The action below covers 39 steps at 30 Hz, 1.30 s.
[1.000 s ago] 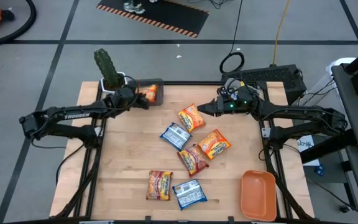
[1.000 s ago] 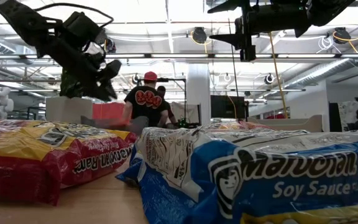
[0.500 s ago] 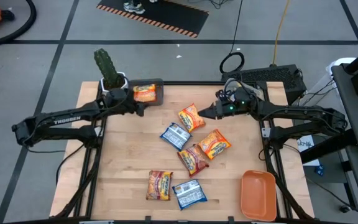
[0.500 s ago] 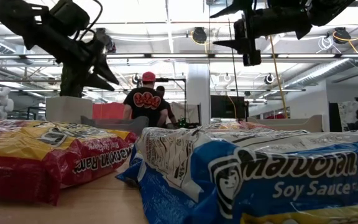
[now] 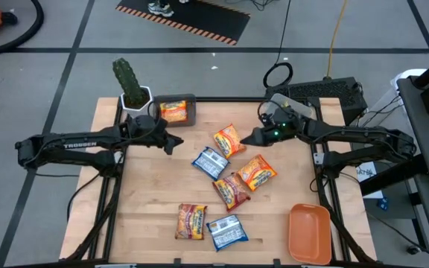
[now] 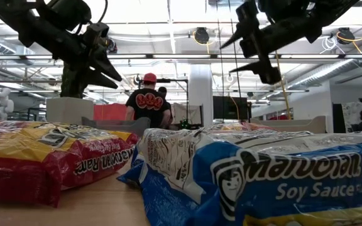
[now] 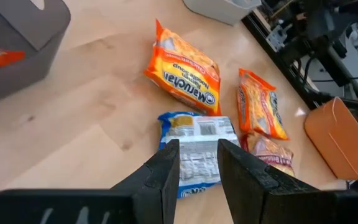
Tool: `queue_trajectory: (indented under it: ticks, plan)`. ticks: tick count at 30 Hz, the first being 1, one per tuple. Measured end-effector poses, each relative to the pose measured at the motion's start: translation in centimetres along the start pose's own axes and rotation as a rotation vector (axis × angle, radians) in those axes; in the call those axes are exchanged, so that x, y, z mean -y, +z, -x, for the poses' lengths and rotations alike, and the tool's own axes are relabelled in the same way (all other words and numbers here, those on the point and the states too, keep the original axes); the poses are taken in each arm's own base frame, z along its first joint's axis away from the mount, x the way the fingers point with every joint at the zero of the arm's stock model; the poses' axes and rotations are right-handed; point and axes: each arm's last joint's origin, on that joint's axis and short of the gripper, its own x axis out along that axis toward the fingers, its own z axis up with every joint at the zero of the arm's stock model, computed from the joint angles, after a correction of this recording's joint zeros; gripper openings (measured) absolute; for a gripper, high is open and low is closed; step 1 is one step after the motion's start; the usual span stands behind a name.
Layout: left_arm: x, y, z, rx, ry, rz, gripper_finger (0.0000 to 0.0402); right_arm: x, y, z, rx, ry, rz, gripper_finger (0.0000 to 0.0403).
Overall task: Sort Maruchan noodles
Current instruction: Put the top blue noodle pack into the gray bin
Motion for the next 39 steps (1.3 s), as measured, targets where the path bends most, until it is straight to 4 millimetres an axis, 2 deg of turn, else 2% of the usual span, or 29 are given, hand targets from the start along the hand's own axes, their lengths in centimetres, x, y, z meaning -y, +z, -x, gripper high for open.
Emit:
queue_trajectory:
  ticks: [6,11,16,24,34,36,39]
  plan:
    - [0.4,-0.4,-0.1,0.025,0.045,-0.009,0.0113,1.8,-1.1,0.2,-0.127,-0.165,0.039,0.0251]
    - [0.6,-0.6,-0.1,0.037,0.057,0.026,0.0113,3.1,-1.8,0.8,-0.263,-0.257,0.045,0.0251]
    - [0.8,-1.1,-0.4,0.018,0.079,0.010,0.0113,4.1,-2.1,1.4,-0.328,-0.328,0.076,0.0251]
    - [1.0,-2.5,-2.2,-0.080,0.101,-0.022,0.0113,4.9,-0.7,2.2,-0.334,-0.282,0.124,0.0251]
    - [2.6,-4.5,-4.9,-0.123,0.016,-0.185,0.0115,5.3,0.6,3.4,-0.366,-0.149,0.095,0.0251]
    - [2.5,-4.9,-5.6,-0.137,0.019,-0.192,0.0125,5.3,0.9,3.7,-0.357,-0.129,0.104,0.0251]
    - [2.4,-5.7,-6.6,-0.161,0.031,-0.202,0.0163,5.3,1.0,4.0,-0.341,-0.122,0.127,0.0251]
